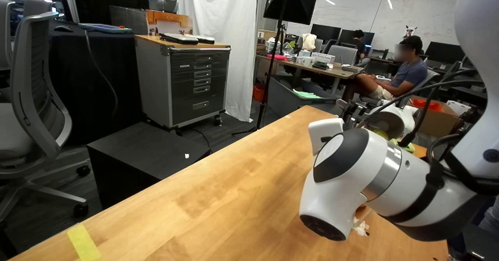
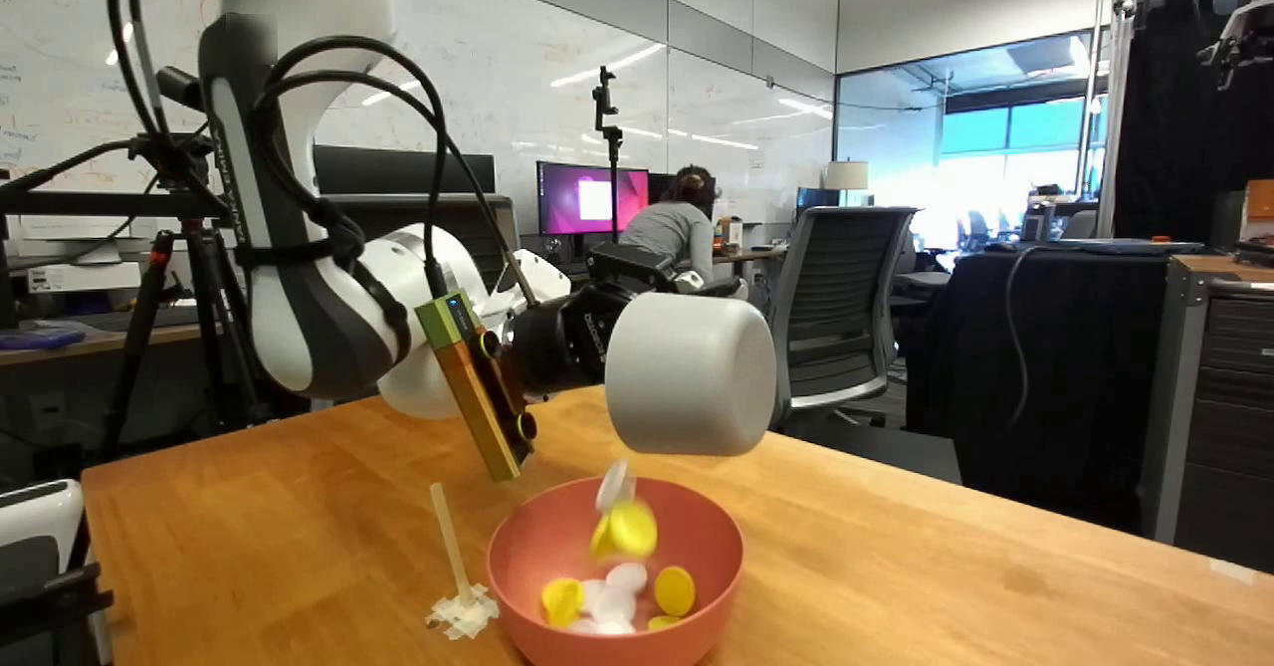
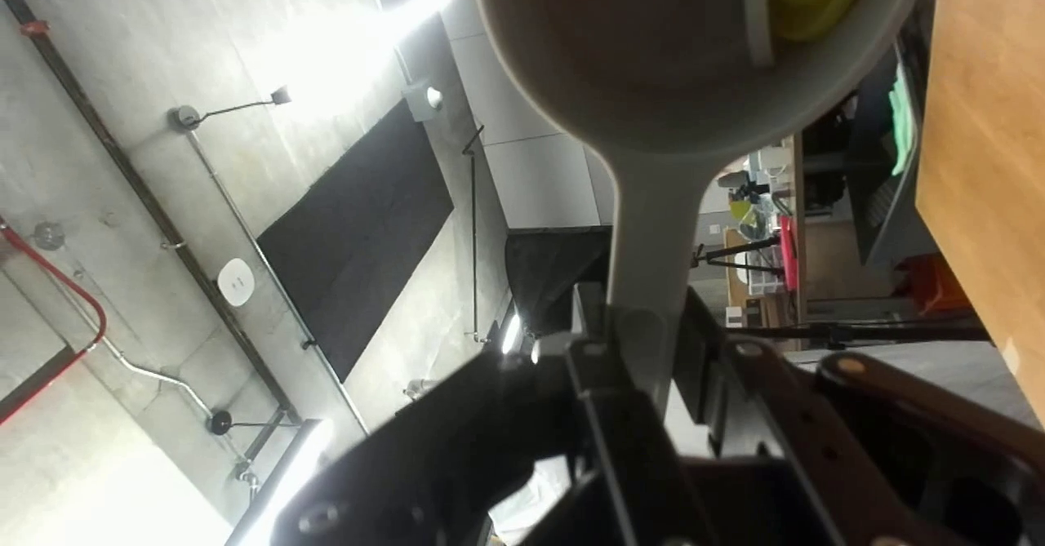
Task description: Pour the contents of the pot into the bowl
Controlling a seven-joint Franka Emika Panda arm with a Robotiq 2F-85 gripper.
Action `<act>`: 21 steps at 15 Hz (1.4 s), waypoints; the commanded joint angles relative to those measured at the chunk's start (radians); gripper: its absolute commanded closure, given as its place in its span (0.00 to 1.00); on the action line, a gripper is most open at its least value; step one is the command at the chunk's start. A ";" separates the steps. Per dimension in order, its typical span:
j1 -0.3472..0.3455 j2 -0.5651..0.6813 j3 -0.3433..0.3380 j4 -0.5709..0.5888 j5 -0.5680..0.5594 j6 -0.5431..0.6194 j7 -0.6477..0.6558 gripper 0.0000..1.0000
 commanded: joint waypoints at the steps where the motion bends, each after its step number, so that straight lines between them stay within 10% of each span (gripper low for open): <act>1: 0.004 0.032 0.016 0.013 -0.033 -0.065 0.016 0.92; 21: 0.018 0.162 0.011 0.070 -0.165 -0.210 0.006 0.92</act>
